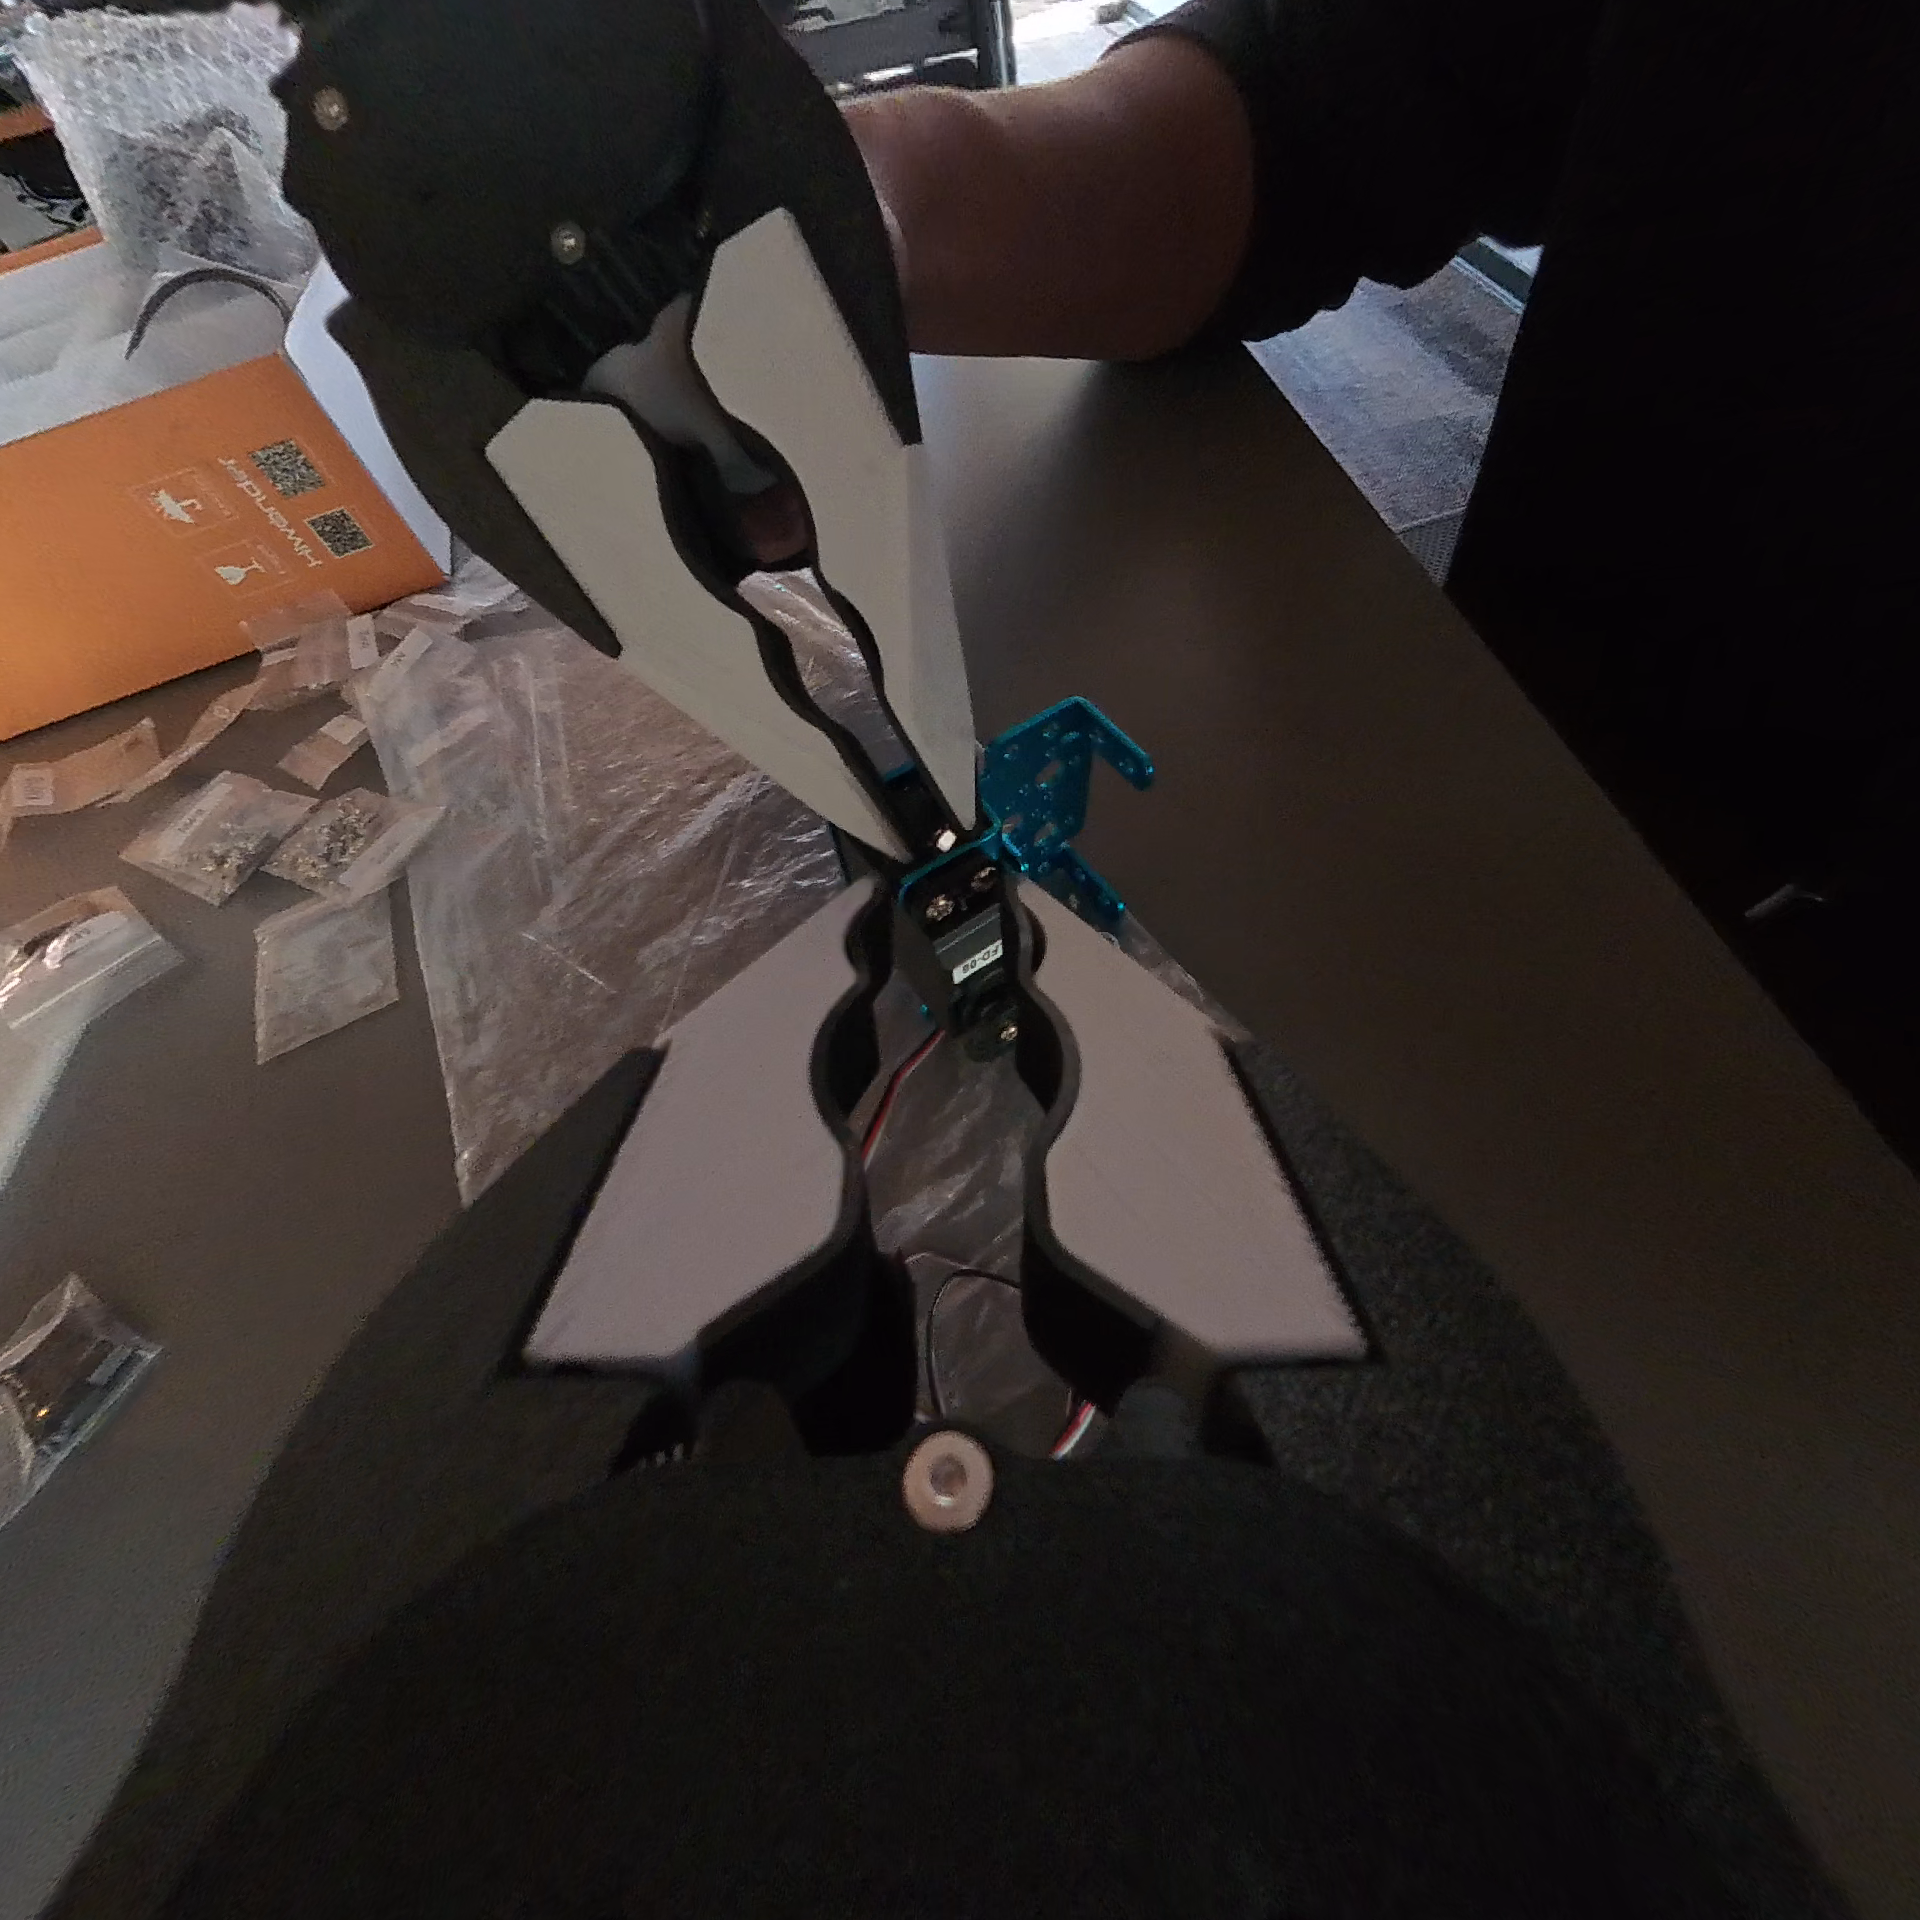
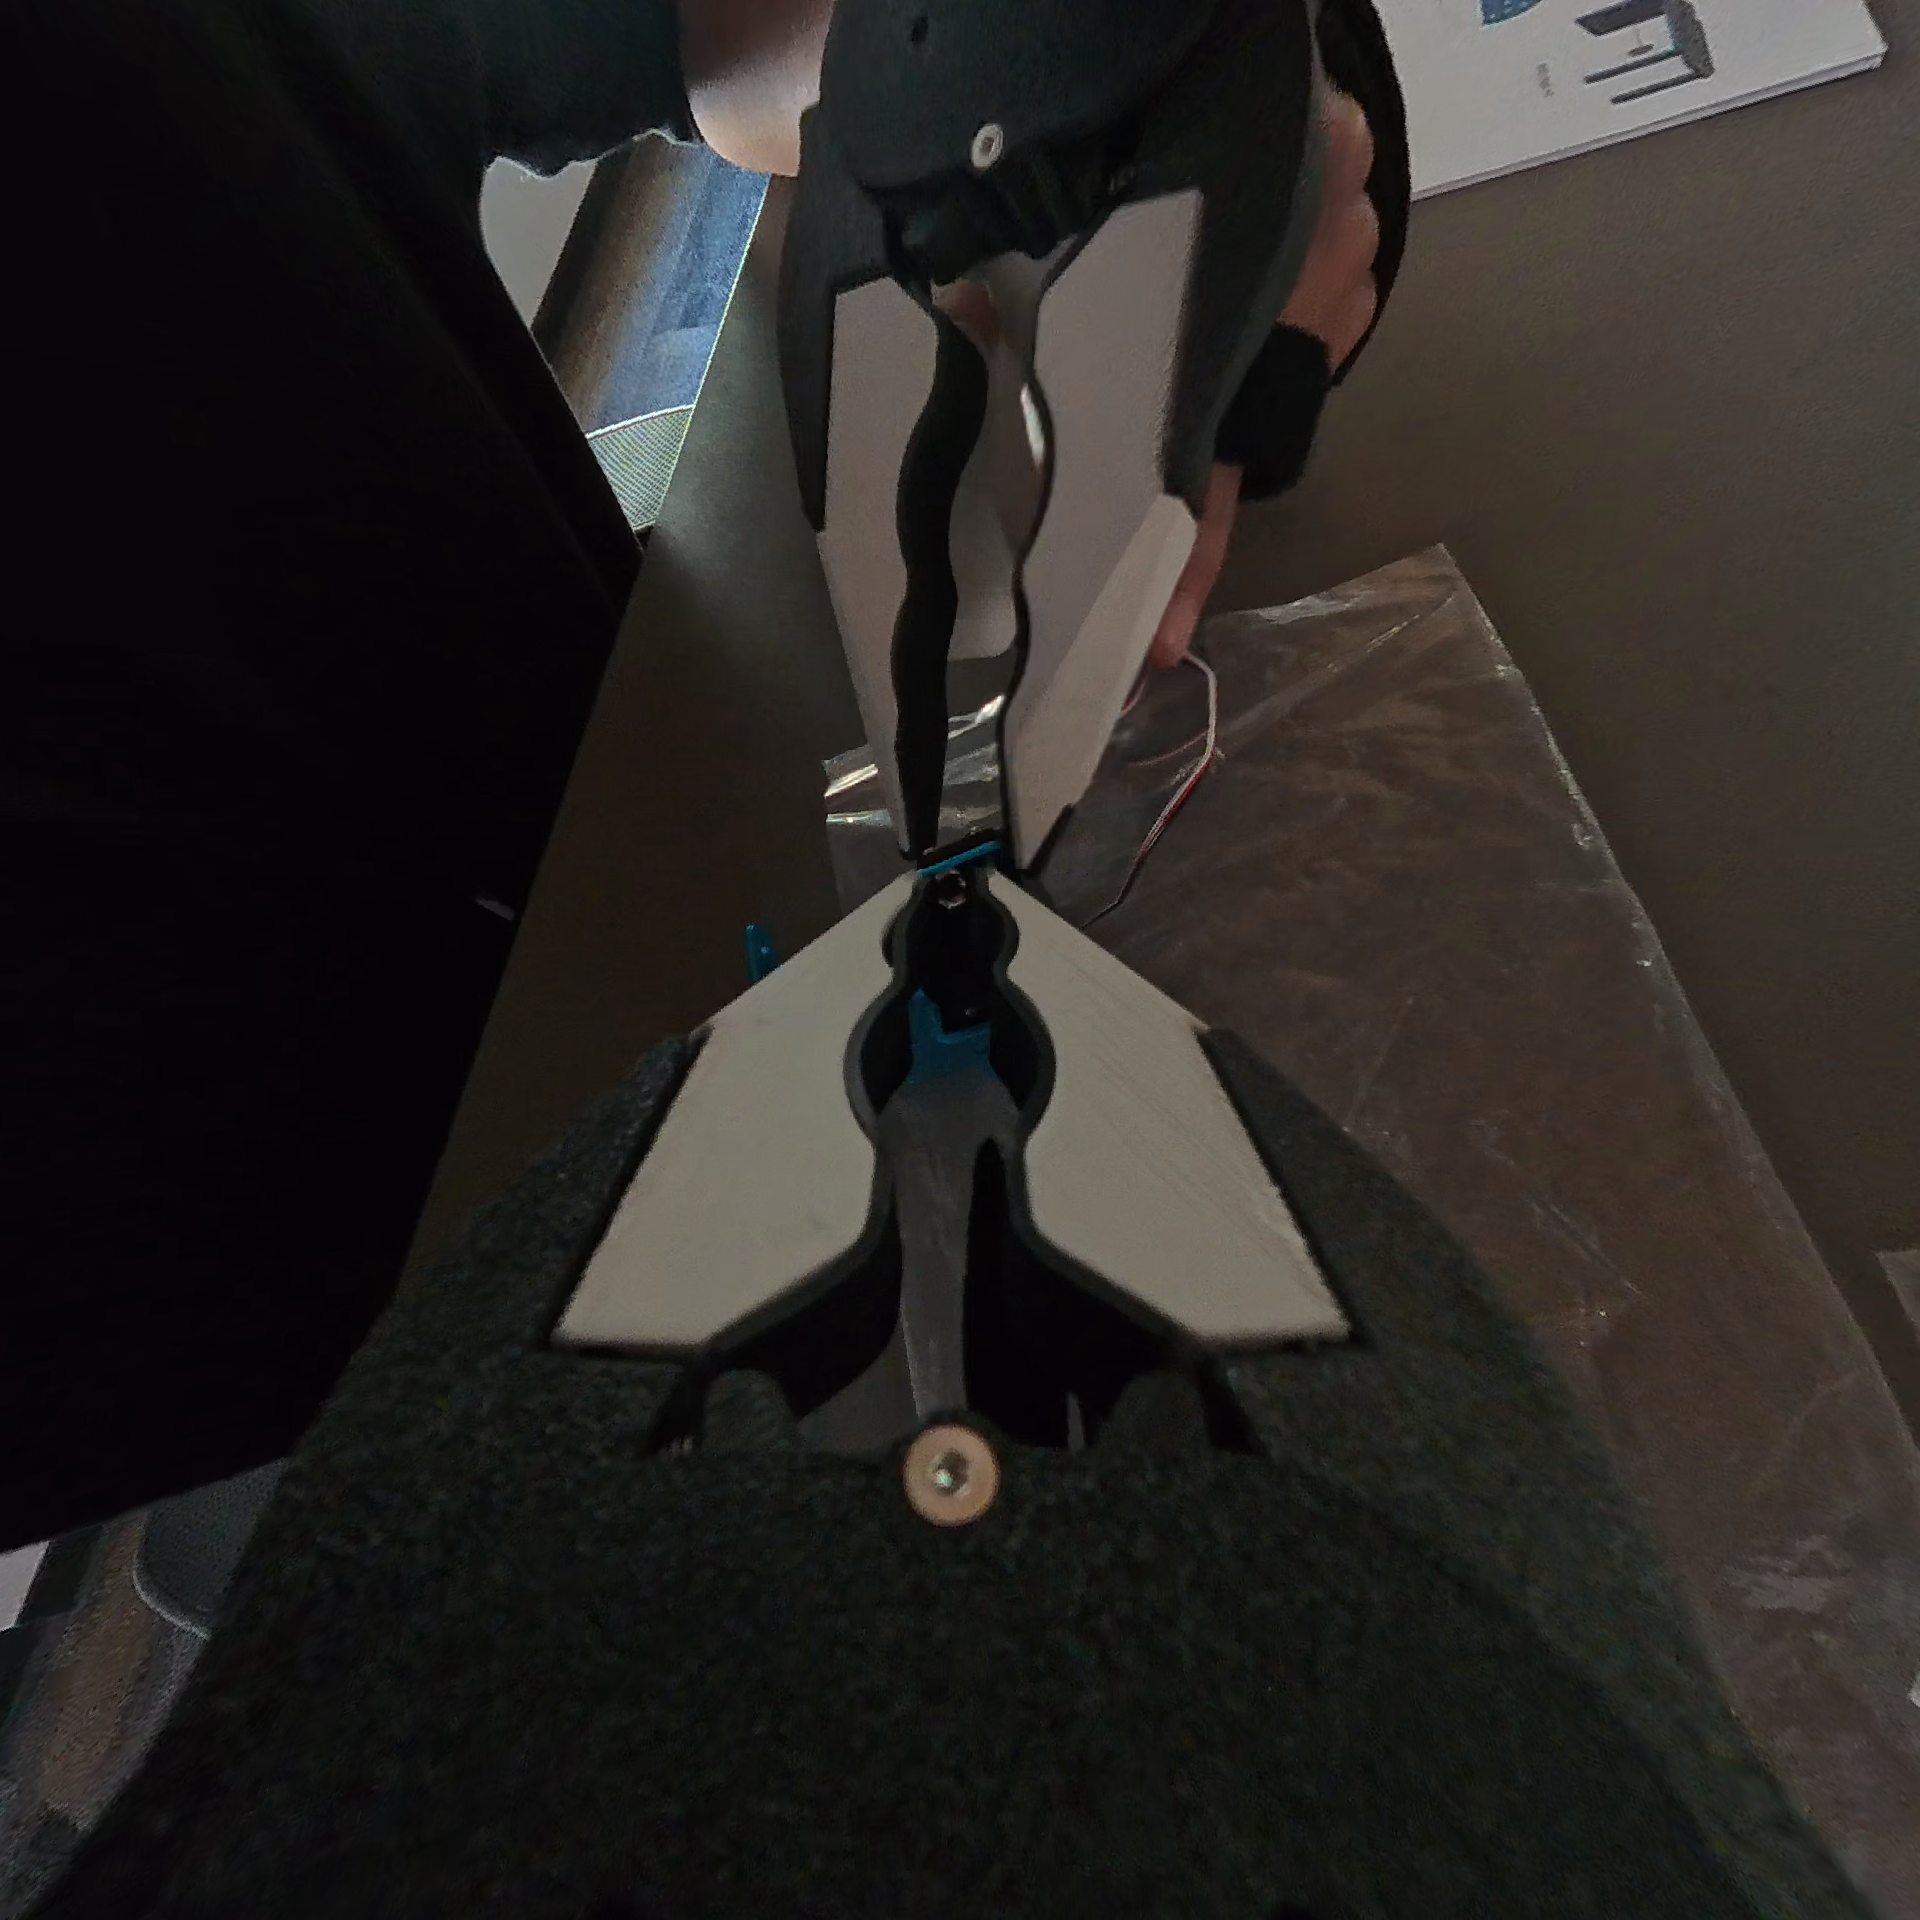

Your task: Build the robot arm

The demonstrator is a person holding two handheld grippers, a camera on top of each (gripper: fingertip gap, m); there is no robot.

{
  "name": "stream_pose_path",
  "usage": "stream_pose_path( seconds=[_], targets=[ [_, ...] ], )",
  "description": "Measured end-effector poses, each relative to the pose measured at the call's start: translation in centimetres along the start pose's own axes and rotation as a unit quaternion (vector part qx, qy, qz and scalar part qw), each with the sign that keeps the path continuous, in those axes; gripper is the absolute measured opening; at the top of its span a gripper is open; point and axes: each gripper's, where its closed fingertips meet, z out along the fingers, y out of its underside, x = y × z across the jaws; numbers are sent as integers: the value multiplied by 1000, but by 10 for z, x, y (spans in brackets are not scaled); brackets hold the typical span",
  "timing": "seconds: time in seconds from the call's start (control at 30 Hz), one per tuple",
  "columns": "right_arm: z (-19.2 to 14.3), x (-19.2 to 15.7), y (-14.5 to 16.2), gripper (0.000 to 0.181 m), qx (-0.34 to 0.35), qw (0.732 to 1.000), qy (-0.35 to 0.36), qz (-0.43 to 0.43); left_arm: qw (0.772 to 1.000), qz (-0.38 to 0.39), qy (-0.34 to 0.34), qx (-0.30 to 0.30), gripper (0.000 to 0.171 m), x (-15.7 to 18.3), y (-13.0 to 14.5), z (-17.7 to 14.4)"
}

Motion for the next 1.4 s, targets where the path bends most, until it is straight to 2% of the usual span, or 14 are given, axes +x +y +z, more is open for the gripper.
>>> stream_pose_path(
  seconds=[0.4,0.5,0.63,0.77,1.13,1.27,1.33,1.4],
  targets=[
    [1,-7,3,6,-42,998,42,-8,999,35,-13,-3,16,7,-1,1],
    [1,-7,4,6,-35,999,16,28,999,41,-19,-3,17,7,-1,2],
    [-1,-11,4,5,-16,993,-57,105,999,44,-23,-4,16,7,-2,3],
    [-1,-12,5,5,-10,989,-81,124,999,46,-24,-4,16,7,-2,4],
    [-1,-12,5,7,-23,995,-48,87,998,54,-26,-6,16,8,-1,4],
    [-13,-11,5,15,-31,997,-26,58,998,56,-27,-7,16,8,-1,4],
    [-20,-21,3,17,-30,998,-36,30,998,57,-28,-7,16,8,-1,4],
    [-19,-29,4,27,-39,998,-40,9,998,57,-29,-7,16,8,-1,5]
  ],
)
